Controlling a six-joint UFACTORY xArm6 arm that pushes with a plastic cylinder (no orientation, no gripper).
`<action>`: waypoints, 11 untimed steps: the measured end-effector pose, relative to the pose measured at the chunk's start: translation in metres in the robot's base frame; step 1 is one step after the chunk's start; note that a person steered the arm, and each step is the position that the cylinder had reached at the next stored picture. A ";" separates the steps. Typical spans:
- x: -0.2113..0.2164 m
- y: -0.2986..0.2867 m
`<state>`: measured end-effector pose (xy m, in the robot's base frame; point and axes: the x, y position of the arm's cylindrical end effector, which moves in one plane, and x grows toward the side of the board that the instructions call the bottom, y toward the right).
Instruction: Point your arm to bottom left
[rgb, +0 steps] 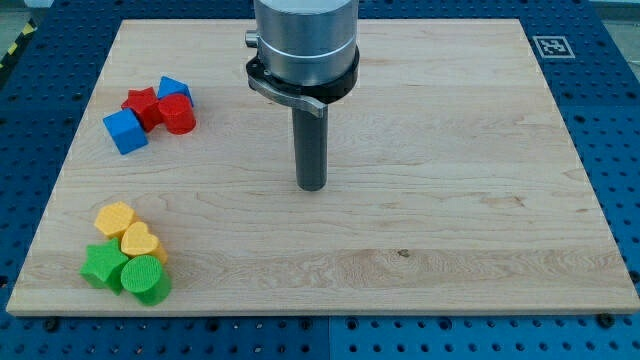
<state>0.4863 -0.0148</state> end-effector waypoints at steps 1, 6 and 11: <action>0.000 -0.010; 0.008 -0.273; 0.130 -0.265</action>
